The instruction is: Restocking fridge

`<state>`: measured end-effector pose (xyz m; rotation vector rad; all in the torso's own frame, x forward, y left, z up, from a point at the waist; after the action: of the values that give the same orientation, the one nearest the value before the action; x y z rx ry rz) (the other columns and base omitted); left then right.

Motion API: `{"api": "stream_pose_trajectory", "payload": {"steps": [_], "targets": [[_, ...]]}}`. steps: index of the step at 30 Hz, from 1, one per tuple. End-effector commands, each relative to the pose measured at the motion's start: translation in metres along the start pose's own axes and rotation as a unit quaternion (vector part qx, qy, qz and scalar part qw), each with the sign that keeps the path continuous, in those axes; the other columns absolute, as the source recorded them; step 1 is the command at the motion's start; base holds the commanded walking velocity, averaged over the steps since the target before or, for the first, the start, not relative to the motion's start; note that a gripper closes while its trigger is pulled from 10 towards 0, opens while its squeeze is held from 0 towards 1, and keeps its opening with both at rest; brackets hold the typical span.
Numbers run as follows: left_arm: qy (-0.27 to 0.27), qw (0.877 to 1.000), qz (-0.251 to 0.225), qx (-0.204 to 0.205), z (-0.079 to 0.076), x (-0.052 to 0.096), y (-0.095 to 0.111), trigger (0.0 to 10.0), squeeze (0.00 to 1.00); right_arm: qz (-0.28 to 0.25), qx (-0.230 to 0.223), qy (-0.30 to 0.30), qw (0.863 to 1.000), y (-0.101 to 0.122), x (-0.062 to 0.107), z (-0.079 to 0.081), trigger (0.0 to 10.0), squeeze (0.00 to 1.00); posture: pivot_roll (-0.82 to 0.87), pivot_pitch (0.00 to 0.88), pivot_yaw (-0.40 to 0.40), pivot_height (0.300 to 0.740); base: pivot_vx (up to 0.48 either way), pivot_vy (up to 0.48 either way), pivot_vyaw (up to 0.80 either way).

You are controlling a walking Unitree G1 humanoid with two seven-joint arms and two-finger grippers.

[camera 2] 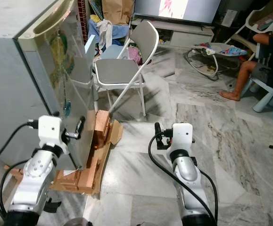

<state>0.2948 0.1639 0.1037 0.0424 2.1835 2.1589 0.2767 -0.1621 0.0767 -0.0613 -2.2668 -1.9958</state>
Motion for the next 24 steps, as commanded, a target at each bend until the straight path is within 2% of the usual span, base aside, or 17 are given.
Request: {"api": "stream_pose_trajectory", "payload": {"steps": [1, 6, 9, 12, 14, 17, 24], "targets": [[0.016, 1.000, 0.000, 0.007, 0.006, -0.004, 0.001, 10.0, 0.00, -0.006, 0.007, 0.002, 1.000, 0.006, 0.003, -0.002, 10.0, 0.00, 0.06, 0.000, -0.069, 0.740, 0.000, 0.000, 0.00], [0.044, 0.999, -0.002, 0.003, 0.016, -0.009, 0.001, 10.0, 0.00, 0.009, 0.007, -0.003, 1.000, 0.002, 0.011, -0.005, 10.0, 0.00, 0.05, 0.004, -0.062, 0.740, 0.000, 0.000, 0.00], [0.050, 0.999, -0.002, 0.007, 0.016, -0.014, 0.000, 10.0, 0.00, 0.012, 0.005, 0.000, 1.000, 0.003, 0.012, -0.005, 10.0, 0.00, 0.05, 0.011, -0.066, 0.740, 0.000, 0.000, 0.00], [0.088, 0.996, -0.013, 0.006, 0.021, -0.028, 0.005, 10.0, 0.00, 0.017, 0.004, 0.010, 1.000, 0.005, 0.014, -0.004, 10.0, 0.00, 0.04, 0.027, -0.072, 0.740, 0.000, 0.000, 0.00], [0.094, 0.995, -0.014, 0.010, 0.021, -0.031, 0.006, 10.0, 0.00, 0.018, 0.005, 0.011, 1.000, 0.005, 0.015, -0.004, 10.0, 0.00, 0.04, 0.027, -0.074, 0.740, 0.000, 0.000, 0.00], [0.090, 0.995, -0.020, 0.023, 0.016, -0.043, 0.011, 10.0, 0.00, 0.021, 0.005, 0.014, 1.000, 0.006, 0.019, -0.004, 10.0, 0.00, 0.03, 0.033, -0.076, 0.740, 0.000, 0.000, 0.00], [0.104, 0.994, -0.029, 0.014, 0.015, -0.067, 0.021, 10.0, 0.00, 0.025, 0.009, 0.013, 1.000, 0.010, 0.027, -0.010, 10.0, 0.00, -0.02, 0.043, -0.072, 0.740, 0.000, 0.000, 0.00]]}}
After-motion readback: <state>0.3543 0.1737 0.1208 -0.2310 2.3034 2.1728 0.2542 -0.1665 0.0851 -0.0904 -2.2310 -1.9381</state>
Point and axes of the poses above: a point about 5 cm out from each wrist's last joint towards the gripper, its own x axis pointing back from the gripper into the wrist, its own y axis along the axis of the wrist's last joint, z = x × y, the point moved 1 cm from there along -x, pointing out of the wrist towards the gripper, and after that the axes turned 7 degrees about x, right-handed, at the moved point
